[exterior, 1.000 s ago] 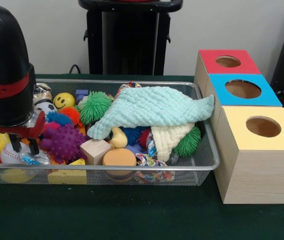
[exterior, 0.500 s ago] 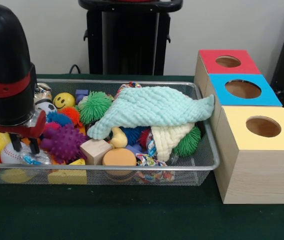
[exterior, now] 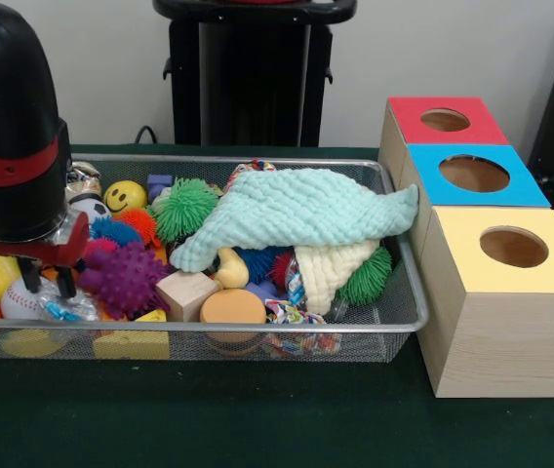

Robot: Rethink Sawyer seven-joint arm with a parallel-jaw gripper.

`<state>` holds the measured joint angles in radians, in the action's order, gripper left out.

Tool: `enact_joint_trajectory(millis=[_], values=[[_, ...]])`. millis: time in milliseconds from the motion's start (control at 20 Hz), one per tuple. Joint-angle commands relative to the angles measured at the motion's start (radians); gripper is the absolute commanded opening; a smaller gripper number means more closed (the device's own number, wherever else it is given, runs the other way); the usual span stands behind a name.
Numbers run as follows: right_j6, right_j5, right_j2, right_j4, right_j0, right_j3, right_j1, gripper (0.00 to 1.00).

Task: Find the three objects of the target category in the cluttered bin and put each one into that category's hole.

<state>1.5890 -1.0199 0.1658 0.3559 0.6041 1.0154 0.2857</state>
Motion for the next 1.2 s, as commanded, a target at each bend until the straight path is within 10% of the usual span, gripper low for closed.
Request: enact_joint_trajectory(millis=[50,1200], values=[[0.041,-0.018,0.069,-0.059,-0.026,-0.058,0.063,0.0],[0.048,-0.038,0.055,-0.074,-0.041,-0.079,0.056,0.0]])
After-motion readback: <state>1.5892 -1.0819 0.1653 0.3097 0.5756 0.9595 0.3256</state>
